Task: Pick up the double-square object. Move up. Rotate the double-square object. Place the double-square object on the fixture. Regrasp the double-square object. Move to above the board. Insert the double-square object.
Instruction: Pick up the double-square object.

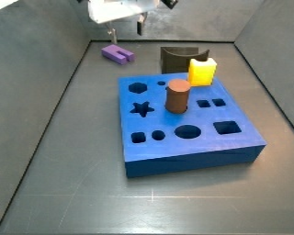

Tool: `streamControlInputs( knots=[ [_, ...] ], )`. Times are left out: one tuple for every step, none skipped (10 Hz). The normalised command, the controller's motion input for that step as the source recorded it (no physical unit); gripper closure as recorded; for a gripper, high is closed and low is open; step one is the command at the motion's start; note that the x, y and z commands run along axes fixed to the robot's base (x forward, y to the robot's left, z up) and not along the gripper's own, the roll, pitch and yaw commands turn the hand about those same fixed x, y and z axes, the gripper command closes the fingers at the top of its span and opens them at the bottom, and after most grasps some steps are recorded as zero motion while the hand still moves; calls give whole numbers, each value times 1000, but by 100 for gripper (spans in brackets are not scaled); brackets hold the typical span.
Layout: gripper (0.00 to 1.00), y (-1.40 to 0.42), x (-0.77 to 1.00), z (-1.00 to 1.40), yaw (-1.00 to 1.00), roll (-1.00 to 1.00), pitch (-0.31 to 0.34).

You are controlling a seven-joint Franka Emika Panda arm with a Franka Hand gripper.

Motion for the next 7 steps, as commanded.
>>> streamControlInputs(
  knots=[
    [0,0,0,-1000,131,-11,0],
    [0,0,-157,-951,0,-123,0],
    [0,0,-180,-686,0,-236,0],
    [0,-29,-191,-457,0,-329,0],
    [0,-11,-180,-300,0,-396,-34],
    [0,-11,-66,-269,109,-400,-63],
    [0,-117,0,-474,146,-287,-39]
  ],
)
